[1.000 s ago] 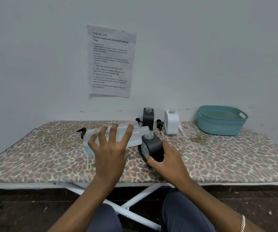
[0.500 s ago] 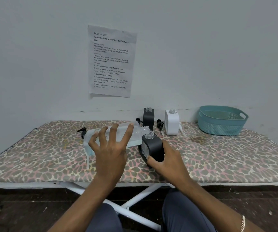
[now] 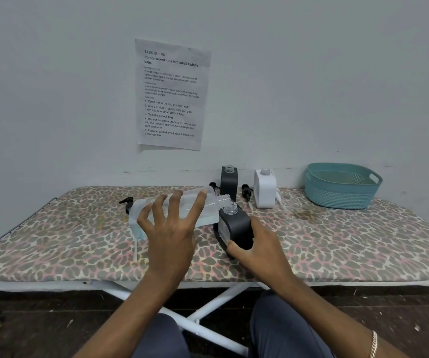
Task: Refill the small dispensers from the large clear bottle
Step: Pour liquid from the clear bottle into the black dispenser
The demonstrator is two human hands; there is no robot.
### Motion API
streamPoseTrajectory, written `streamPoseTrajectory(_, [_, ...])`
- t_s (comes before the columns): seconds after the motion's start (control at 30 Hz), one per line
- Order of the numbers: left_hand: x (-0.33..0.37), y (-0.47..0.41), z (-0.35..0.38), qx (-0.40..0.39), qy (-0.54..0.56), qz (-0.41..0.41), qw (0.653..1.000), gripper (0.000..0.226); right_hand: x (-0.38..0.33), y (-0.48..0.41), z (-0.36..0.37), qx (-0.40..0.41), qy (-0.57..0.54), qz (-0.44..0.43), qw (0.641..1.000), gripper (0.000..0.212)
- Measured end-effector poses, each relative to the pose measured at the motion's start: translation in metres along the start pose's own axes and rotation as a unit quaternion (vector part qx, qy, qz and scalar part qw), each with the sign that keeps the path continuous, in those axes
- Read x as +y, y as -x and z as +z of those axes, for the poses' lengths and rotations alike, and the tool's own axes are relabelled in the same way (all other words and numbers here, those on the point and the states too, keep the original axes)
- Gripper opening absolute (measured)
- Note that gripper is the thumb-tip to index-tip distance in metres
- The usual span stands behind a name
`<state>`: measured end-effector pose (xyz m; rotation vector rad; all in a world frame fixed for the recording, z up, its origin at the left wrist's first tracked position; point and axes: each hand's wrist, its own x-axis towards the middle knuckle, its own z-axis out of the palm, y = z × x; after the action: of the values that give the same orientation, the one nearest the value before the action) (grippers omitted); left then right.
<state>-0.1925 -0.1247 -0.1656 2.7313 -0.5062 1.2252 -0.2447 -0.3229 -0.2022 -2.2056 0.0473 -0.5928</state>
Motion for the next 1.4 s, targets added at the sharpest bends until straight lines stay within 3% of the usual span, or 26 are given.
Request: streamPoseTrajectory(1.4, [0.0002, -0.0006, -0.0002, 0.000, 0.007, 0.002, 1.000, 0.102, -0.0005, 0.0005, -0.0002, -0.003, -0.006, -0.001, 1.000, 0.035])
